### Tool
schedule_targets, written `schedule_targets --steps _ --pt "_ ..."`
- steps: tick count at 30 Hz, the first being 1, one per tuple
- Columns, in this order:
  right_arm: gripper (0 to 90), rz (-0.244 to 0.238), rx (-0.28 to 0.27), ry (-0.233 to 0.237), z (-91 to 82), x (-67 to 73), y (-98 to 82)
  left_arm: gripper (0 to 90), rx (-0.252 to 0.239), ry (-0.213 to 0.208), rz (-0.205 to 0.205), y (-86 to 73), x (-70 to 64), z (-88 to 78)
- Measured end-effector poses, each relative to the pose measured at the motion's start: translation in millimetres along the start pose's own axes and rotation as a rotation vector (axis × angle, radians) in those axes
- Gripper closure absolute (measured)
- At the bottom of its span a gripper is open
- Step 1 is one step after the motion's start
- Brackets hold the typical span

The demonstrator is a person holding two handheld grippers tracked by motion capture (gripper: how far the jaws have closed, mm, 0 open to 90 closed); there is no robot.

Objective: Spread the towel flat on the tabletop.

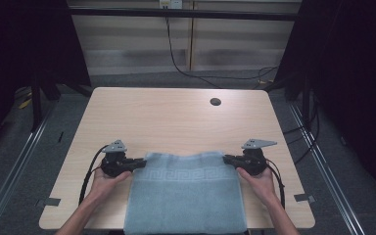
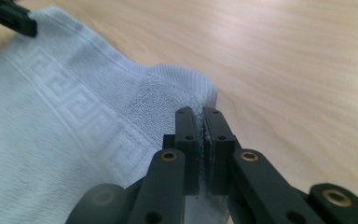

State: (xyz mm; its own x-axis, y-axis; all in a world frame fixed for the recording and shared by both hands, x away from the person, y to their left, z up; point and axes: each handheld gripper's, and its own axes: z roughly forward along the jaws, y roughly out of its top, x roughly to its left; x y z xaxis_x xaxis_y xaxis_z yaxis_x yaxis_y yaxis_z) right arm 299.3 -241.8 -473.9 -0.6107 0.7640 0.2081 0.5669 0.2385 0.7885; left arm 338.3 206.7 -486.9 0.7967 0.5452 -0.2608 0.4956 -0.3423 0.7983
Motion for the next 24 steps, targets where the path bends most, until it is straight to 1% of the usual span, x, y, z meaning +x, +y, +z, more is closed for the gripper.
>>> schedule_targets --steps 1,2,3,4,5,6,8,10,12,13,14,15,16,18,19,20,23,24 --pt "86.5 -0.001 -0.013 0.003 -1.8 -0.2 2.5 85.3 -0.011 -0.002 0.002 1.6 -0.1 -2.5" --pt "86.5 0.000 -0.019 0.004 -3.8 0.2 4.8 85.2 -0.023 -0.009 -0.007 3.6 -0.2 -4.7" --pt "86.5 0.004 -0.026 0.011 -5.6 0.2 6.7 85.2 -0.031 -0.007 -0.002 6.3 -0.1 -6.8" --pt "86.5 -0.001 -0.031 0.012 -7.1 0.3 8.9 85.1 -0.041 -0.004 0.003 9.6 0.0 -8.9" --pt "86.5 -0.003 -0.039 0.014 -8.6 0.3 11.3 85.1 -0.058 -0.009 -0.005 13.1 0.5 -10.6" --pt "86.5 0.003 -0.052 0.018 -10.3 0.1 13.8 85.1 -0.065 -0.010 0.000 18.4 0.8 -12.1" --pt "86.5 0.000 -0.074 0.018 -13.3 -1.1 20.5 85.1 -0.075 -0.003 0.003 22.4 0.6 -12.8" --pt "86.5 0.004 -0.097 0.021 -15.7 -2.5 27.0 85.1 -0.100 -0.009 -0.001 26.8 0.6 -13.0" --pt "86.5 0.006 -0.117 0.023 -17.4 -4.4 33.4 85.1 -0.107 0.004 0.003 31.0 1.3 -13.8" --pt "86.5 0.008 -0.127 0.023 -17.5 -5.4 35.9 85.1 -0.118 0.011 0.006 33.3 2.5 -14.9" --pt "86.5 0.011 -0.134 0.021 -17.6 -6.7 39.1 85.1 -0.146 0.006 -0.021 35.0 5.0 -16.2" --pt "86.6 0.016 -0.144 0.021 -17.4 -8.9 42.8 85.1 -0.156 0.007 -0.028 36.3 5.9 -16.9" --pt "86.6 0.022 -0.148 0.022 -17.3 -10.3 45.6 85.1 -0.162 0.011 -0.026 37.2 6.7 -17.5" --pt "86.6 0.019 -0.160 0.027 -16.9 -12.8 51.7 85.2 -0.158 0.014 -0.031 40.8 9.2 -18.0" --pt "86.5 0.020 -0.164 0.028 -17.1 -13.5 55.1 85.1 -0.159 0.025 -0.027 43.8 10.4 -19.1" --pt "86.6 0.018 -0.170 0.030 -17.1 -14.8 58.5 85.2 -0.167 0.025 -0.029 46.4 11.3 -19.9" --pt "86.6 0.012 -0.182 0.032 -18.6 -16.6 70.3 85.2 -0.196 0.040 -0.028 60.2 15.1 -24.8" --pt "86.6 0.008 -0.188 0.031 -19.6 -17.1 74.6 85.2 -0.198 0.043 -0.024 63.9 15.8 -25.9"
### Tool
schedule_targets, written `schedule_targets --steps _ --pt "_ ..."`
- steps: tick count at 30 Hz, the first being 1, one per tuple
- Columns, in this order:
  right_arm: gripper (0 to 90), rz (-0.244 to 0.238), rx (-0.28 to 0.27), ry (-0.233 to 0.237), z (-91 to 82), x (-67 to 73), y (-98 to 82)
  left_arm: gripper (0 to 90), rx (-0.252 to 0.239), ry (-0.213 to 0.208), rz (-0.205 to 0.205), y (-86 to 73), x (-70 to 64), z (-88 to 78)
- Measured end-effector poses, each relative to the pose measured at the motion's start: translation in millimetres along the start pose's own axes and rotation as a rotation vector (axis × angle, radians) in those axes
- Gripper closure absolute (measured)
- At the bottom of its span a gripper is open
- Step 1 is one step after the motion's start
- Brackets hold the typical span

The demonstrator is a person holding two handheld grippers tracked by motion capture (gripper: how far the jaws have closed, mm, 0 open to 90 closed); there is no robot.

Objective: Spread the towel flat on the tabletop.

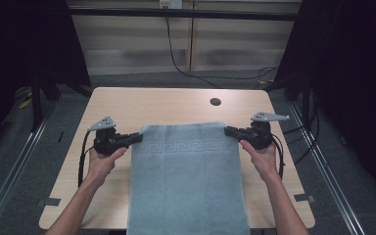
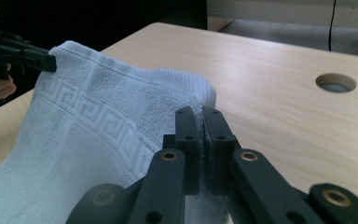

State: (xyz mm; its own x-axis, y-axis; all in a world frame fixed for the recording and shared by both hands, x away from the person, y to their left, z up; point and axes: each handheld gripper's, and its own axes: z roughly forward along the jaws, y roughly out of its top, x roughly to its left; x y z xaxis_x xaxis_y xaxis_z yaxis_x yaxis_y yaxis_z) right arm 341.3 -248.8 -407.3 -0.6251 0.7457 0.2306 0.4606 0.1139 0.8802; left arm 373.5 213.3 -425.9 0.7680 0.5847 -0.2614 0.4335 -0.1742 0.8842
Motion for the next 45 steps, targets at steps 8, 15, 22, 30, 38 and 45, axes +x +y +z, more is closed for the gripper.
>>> schedule_targets --steps 8,15,22,30,38,45 --pt "86.9 -0.018 -0.036 -0.022 -0.8 -5.2 35.3 85.2 -0.064 0.032 0.030 42.2 4.5 -11.1" --pt "86.9 -0.018 -0.054 -0.055 2.6 -13.1 66.3 85.1 -0.102 0.064 0.045 71.2 5.6 -12.4" --pt "87.0 -0.026 -0.128 -0.066 -5.3 -8.7 98.7 85.2 -0.150 0.058 0.075 97.5 0.8 -27.0" --pt "87.0 -0.061 -0.092 -0.006 -19.9 11.8 65.9 85.3 -0.100 0.015 0.101 64.3 -17.6 -30.9" --pt "87.2 -0.082 -0.030 0.047 -49.1 33.5 18.2 85.4 -0.052 0.000 0.101 27.4 -36.0 -46.8" --pt "87.2 -0.079 -0.039 0.074 -76.3 57.9 -16.9 85.5 -0.019 -0.068 0.109 -4.8 -69.6 -69.2"
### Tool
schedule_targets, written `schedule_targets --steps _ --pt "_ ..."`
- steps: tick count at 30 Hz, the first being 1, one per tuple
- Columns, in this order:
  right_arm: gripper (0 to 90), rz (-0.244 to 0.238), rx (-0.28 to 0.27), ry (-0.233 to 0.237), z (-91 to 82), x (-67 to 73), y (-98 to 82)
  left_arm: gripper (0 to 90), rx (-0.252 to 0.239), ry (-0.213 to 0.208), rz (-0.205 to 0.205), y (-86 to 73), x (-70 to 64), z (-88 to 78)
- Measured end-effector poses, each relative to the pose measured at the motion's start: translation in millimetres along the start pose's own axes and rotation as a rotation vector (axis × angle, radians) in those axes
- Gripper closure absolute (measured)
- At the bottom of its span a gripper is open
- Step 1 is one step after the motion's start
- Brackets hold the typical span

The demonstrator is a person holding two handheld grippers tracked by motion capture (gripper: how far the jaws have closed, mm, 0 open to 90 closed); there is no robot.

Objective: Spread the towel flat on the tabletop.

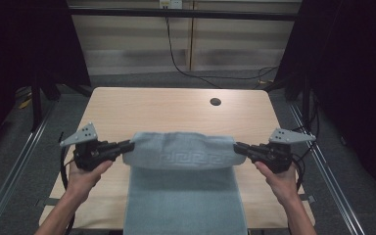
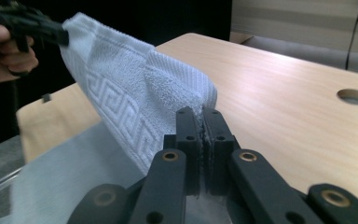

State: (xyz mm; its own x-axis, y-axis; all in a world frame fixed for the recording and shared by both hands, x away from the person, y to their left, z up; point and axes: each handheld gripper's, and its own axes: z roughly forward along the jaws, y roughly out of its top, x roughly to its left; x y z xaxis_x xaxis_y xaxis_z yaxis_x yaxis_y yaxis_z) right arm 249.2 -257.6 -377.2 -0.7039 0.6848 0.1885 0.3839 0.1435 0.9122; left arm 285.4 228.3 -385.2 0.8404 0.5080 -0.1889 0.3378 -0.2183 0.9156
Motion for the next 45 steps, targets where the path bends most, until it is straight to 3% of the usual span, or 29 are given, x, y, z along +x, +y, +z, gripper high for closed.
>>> schedule_targets --steps 2,5,10,14,17,18,20,22,24,27,31,36,40,45 --pt "87.1 0.009 0.007 0.007 -5.8 5.6 -10.3 85.4 0.020 -0.030 -0.027 -14.2 -8.0 -2.5" --pt "87.1 0.021 0.069 0.015 -7.6 16.3 -33.1 85.4 0.104 -0.059 -0.048 -42.1 -15.4 2.1" --pt "87.1 0.043 0.214 0.026 4.3 29.1 -77.9 85.4 0.233 -0.098 -0.101 -87.0 -24.9 13.8" --pt "87.1 0.067 0.308 0.035 11.8 34.5 -103.1 85.2 0.302 -0.113 -0.130 -106.1 -28.9 14.5" --pt "87.1 0.077 0.330 0.032 13.3 35.3 -111.6 85.0 0.353 -0.102 -0.137 -117.3 -29.1 19.1" --pt "87.1 0.082 0.340 0.039 14.8 35.0 -114.1 85.0 0.370 -0.095 -0.120 -118.7 -29.4 22.2" --pt "87.0 0.050 0.400 0.011 21.4 36.5 -120.0 85.0 0.381 -0.076 -0.108 -118.6 -29.6 26.8" --pt "87.1 0.050 0.410 -0.002 24.6 35.6 -120.2 85.1 0.387 -0.058 -0.071 -117.2 -28.5 30.4" --pt "87.1 0.053 0.420 -0.006 28.4 33.5 -120.9 85.2 0.383 -0.044 -0.072 -115.7 -25.1 33.1" --pt "87.2 0.067 0.418 -0.014 33.9 28.7 -119.6 85.3 0.370 -0.031 -0.091 -113.2 -11.9 39.1" --pt "87.2 0.042 0.421 -0.044 45.2 23.8 -114.0 85.5 0.357 0.013 -0.065 -106.4 3.2 50.6" --pt "87.2 0.053 0.412 -0.060 63.0 5.5 -104.7 85.6 0.338 0.065 -0.084 -96.3 29.4 67.4" --pt "87.2 0.048 0.407 -0.088 78.8 -6.2 -96.0 85.8 0.347 0.102 -0.093 -86.7 48.3 79.3" --pt "87.2 0.050 0.397 -0.106 97.8 -25.0 -86.3 85.8 0.370 0.145 -0.072 -72.9 71.8 96.0"
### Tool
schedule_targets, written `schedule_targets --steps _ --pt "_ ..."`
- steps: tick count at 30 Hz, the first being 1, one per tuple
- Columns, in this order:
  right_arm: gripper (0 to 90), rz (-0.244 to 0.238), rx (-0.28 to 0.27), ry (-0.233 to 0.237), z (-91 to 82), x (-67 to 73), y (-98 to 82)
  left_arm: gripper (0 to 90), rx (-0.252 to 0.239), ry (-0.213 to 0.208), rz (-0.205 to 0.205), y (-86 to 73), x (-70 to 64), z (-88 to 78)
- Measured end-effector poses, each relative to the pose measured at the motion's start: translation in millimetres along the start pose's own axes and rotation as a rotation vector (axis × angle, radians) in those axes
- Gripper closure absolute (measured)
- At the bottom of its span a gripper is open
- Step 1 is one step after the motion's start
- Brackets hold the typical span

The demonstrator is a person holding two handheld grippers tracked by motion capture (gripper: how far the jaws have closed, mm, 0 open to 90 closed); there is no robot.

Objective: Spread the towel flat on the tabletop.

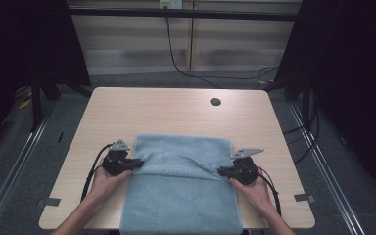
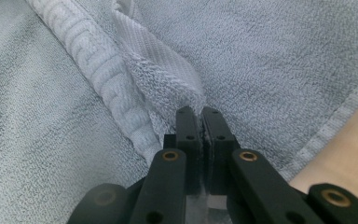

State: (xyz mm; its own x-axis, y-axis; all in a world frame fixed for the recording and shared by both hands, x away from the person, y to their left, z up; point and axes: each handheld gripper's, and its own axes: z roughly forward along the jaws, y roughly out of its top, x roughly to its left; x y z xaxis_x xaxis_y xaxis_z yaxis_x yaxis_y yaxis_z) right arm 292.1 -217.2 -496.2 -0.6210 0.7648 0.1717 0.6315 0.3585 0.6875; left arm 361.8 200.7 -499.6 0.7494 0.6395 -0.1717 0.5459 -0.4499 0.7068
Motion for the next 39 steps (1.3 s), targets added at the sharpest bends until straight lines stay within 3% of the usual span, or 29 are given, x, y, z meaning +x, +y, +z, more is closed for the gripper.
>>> schedule_targets --steps 9,14,23,29,30,34,36,39 --pt "87.4 0.040 -0.028 -0.031 29.0 -35.4 32.4 85.9 0.001 0.062 -0.051 28.6 32.7 21.4" --pt "87.5 0.067 -0.050 -0.056 44.7 -56.3 49.7 85.9 -0.052 0.059 -0.095 31.9 45.3 29.8" --pt "87.5 0.106 -0.059 -0.112 59.6 -72.1 68.3 85.9 -0.065 0.069 -0.121 43.1 61.3 39.7" --pt "87.6 0.115 -0.032 -0.186 65.4 -78.5 81.4 86.0 -0.046 0.095 -0.132 60.9 71.8 49.7" --pt "87.6 0.119 -0.029 -0.190 66.2 -80.0 83.1 86.1 -0.078 0.101 -0.156 61.7 70.9 50.7" --pt "87.6 0.144 -0.081 -0.158 58.3 -82.6 85.4 86.3 -0.117 0.075 -0.159 61.5 71.5 40.2" --pt "87.6 0.139 -0.134 -0.135 45.7 -81.9 88.1 86.3 -0.170 0.034 -0.176 62.9 72.7 28.9" --pt "87.6 0.148 -0.240 -0.105 19.8 -81.6 98.6 86.3 -0.235 0.007 -0.191 69.1 69.8 11.5"
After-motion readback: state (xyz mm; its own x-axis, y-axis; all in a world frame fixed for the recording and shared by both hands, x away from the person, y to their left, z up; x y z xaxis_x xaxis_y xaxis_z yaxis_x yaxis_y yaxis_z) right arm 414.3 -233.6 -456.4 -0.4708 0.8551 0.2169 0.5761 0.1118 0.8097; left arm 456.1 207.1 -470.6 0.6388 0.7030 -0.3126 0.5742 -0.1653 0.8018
